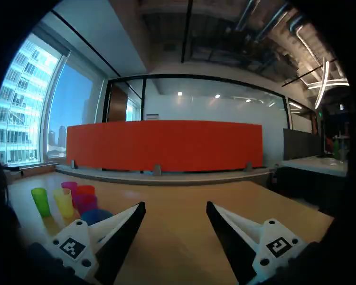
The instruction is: Pour water
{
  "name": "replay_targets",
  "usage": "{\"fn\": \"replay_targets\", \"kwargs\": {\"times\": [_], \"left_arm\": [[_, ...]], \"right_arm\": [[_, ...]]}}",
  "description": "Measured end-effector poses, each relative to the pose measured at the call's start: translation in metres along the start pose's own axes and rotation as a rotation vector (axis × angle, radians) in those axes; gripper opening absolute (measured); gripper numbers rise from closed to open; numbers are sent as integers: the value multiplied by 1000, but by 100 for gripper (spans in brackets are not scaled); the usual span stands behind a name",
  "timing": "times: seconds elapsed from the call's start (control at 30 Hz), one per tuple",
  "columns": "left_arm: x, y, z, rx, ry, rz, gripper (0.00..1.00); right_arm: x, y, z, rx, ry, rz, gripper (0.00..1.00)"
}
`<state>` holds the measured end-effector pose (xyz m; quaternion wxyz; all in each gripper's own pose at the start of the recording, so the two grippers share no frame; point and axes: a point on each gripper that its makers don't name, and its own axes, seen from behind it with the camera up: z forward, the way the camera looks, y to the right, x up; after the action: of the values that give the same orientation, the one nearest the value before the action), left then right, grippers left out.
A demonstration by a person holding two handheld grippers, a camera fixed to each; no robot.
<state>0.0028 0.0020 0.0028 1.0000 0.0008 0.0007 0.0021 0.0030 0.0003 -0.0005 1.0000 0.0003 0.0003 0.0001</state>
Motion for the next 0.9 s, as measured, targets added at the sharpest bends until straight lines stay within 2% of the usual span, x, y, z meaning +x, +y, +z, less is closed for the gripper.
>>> {"fn": "replay_targets", "kwargs": {"times": [0.17,0.47,0.67,0.9], "left_arm": [[17,0,-1,3,11,-6,91],[58,-6,2,-2,3,-47,91],[90,-2,6,-29,-1,-65,91],[127,3,10,-63,2,-54,91]], "right_arm": [[22,2,-3,10,0,1,99],[61,0,-6,51,-12,25,99],[82,-1,-2,71,-38,36,99],[110,-4,4,94,-45,36,99]]}}
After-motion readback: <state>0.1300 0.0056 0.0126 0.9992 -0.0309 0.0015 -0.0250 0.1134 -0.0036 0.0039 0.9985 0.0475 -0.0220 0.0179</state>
